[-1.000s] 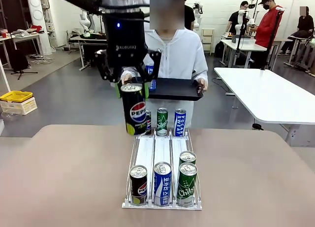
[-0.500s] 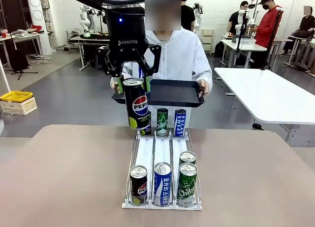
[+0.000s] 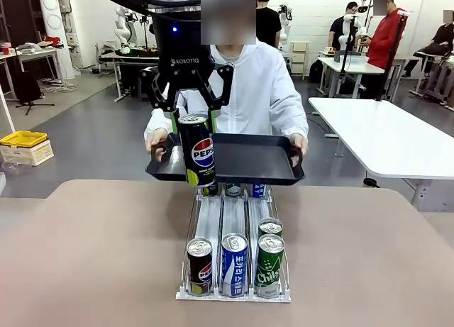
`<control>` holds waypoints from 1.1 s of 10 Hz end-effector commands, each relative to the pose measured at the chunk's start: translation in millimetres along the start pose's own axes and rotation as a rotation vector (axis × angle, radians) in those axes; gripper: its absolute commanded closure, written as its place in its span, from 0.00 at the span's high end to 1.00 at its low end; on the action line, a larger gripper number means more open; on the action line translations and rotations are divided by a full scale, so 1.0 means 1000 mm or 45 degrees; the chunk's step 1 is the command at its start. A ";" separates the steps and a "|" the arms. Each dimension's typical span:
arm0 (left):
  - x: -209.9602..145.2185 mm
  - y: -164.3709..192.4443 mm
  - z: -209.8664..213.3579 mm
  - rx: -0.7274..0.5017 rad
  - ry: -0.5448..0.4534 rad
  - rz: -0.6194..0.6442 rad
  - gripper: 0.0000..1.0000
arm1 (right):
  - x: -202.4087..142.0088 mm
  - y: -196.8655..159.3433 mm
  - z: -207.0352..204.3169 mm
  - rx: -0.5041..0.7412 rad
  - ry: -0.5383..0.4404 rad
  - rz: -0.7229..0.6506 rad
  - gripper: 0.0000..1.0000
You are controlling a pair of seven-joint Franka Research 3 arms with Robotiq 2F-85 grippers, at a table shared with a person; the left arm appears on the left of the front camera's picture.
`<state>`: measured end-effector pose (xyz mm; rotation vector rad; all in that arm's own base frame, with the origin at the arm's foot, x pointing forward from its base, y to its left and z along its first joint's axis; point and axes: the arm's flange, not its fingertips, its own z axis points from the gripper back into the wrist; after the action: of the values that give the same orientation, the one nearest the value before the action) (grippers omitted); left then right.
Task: Retrieve and hand over the desired beverage to the person.
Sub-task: Place the picked can on the Handle tray extended by the person.
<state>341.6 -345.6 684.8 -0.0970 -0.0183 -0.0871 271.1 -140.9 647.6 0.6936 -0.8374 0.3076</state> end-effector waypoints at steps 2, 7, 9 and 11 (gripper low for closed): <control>-0.003 0.001 0.004 0.001 -0.011 0.003 0.00 | 0.002 -0.001 -0.002 0.040 -0.024 0.009 1.00; -0.003 0.001 0.004 0.001 -0.011 0.003 0.00 | 0.002 -0.001 -0.002 0.040 -0.024 0.009 1.00; 0.021 -0.010 0.003 0.025 -0.034 -0.009 0.58 | 0.002 -0.001 -0.002 0.040 -0.024 0.009 1.00; 0.067 -0.031 -0.005 0.086 -0.038 -0.021 0.58 | 0.002 -0.001 -0.002 0.040 -0.024 0.009 1.00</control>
<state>379.6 -360.3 671.9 -0.0557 -0.0312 -0.1061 271.1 -141.0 647.7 0.6935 -0.8375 0.3076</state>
